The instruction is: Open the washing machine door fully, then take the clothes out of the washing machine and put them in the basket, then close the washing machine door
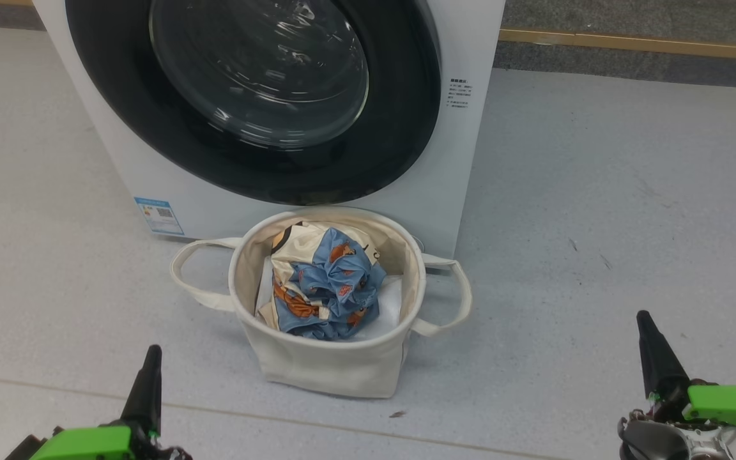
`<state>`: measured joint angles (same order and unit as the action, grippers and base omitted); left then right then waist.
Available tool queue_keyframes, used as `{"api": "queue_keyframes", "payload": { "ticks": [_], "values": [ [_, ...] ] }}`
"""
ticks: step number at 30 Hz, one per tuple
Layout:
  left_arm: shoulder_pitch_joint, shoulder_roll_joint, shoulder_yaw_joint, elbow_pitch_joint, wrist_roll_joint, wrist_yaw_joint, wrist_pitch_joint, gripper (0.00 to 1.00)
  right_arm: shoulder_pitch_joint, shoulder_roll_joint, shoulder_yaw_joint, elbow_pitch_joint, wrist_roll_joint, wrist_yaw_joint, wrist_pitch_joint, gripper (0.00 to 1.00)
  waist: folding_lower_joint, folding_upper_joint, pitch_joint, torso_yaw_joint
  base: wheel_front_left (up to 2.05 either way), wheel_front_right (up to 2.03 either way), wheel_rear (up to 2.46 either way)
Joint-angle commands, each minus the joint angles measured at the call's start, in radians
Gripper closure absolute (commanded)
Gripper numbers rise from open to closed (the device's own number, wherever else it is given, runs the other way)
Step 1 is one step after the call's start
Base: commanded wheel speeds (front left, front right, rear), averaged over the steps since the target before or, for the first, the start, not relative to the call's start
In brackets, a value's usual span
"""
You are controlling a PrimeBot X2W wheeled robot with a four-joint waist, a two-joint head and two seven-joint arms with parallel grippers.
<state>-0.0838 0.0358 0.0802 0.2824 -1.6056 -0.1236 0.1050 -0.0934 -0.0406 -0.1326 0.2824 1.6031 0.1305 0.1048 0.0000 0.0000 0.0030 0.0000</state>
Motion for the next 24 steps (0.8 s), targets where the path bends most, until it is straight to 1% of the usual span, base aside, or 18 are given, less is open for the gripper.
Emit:
{"api": "queue_keyframes", "payload": {
  "ticks": [1,24],
  "values": [
    [-0.024,0.014,0.033,-0.037,-0.003,-0.007,0.008,1.0,-0.014,-0.01,0.019,-0.038,0.006,0.0,0.008,1.0,0.0,0.0,0.0,0.0,0.0,0.0,0.0],
    [-0.024,0.014,0.033,-0.037,-0.003,-0.007,0.008,1.0,-0.014,-0.01,0.019,-0.038,0.006,0.0,0.008,1.0,0.0,0.0,0.0,0.0,0.0,0.0,0.0]
  ]
}}
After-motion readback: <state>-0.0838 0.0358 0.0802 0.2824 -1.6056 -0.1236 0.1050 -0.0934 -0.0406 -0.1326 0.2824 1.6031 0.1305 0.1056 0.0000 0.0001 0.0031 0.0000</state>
